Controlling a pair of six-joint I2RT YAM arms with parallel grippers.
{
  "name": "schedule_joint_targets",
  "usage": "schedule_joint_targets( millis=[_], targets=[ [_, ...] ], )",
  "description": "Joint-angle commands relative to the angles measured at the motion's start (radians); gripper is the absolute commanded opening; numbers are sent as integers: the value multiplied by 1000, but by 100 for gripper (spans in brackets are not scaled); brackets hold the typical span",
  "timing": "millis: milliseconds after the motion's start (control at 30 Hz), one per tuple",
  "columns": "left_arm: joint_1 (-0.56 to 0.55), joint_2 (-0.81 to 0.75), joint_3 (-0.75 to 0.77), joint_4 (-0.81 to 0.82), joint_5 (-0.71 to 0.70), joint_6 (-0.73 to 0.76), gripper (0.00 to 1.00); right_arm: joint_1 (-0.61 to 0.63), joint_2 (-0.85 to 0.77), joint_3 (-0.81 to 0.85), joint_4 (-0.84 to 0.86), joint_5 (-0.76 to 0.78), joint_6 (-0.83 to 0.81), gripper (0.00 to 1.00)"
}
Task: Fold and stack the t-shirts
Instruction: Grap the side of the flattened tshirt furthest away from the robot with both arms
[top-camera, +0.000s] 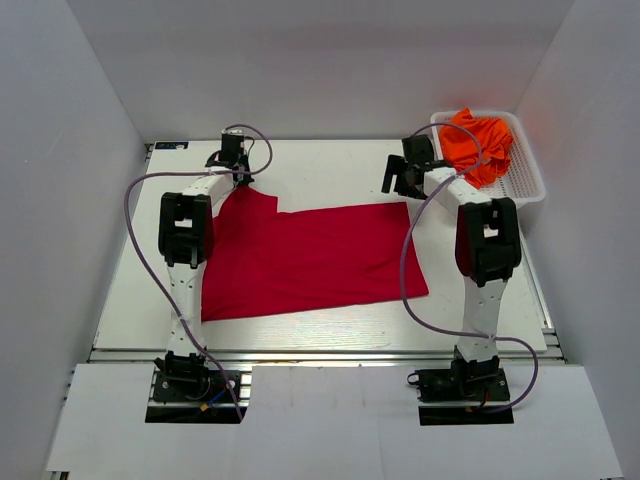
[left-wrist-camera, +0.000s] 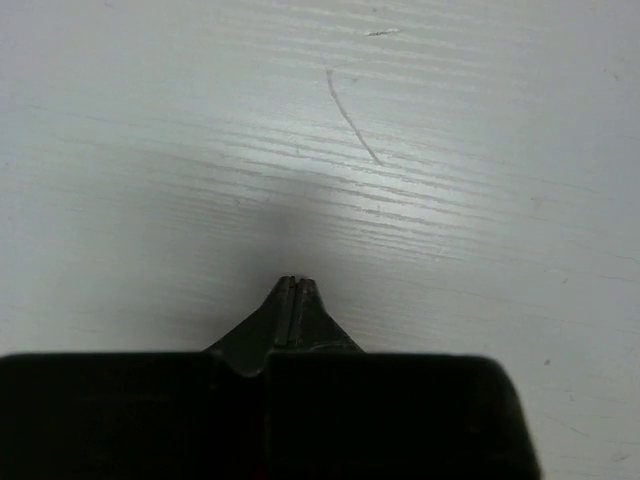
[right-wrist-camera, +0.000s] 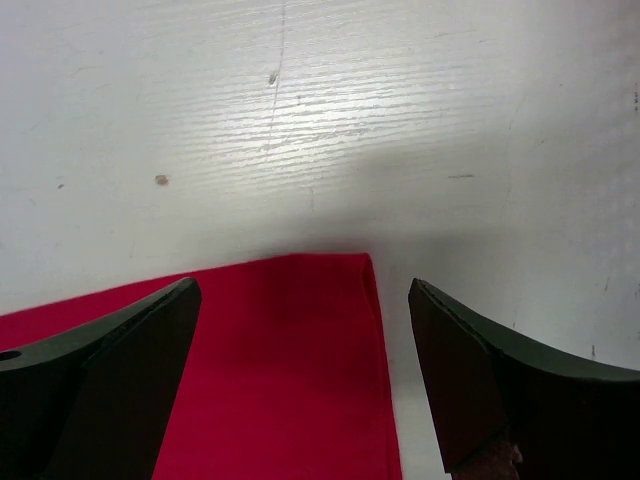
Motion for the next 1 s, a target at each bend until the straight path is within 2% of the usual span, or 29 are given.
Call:
schedule_joint_targets(
  millis=[0, 133, 267, 333, 467, 533, 567, 667, 967],
  targets=[
    [0, -51, -43, 37, 41, 21, 0, -2, 43, 61, -30, 66, 38, 90],
    [0, -123, -114, 87, 53, 32, 0, -7, 76, 64, -32, 106, 57, 90],
    [0, -158, -123, 98, 55, 41, 0, -5, 128, 98, -32, 126, 41, 90],
    [0, -168, -133, 87, 46, 41, 0, -8, 164, 127, -38, 104, 47, 86],
    [0, -201, -147, 62, 35, 41, 0, -5, 176, 128, -37, 89, 61, 63],
    [0, -229, -192, 62, 35, 41, 0, -8, 169, 122, -40, 86, 56, 35],
    [0, -244, -207, 76, 35, 41, 0, -4, 152, 115, -29, 89, 53, 15],
    [0, -304, -256, 76, 17, 32, 0, 0, 104, 76, -9, 77, 42, 0],
    [0, -450, -434, 114, 17, 1, 0, 3, -14, -68, 121, 28, 4, 0]
  ],
)
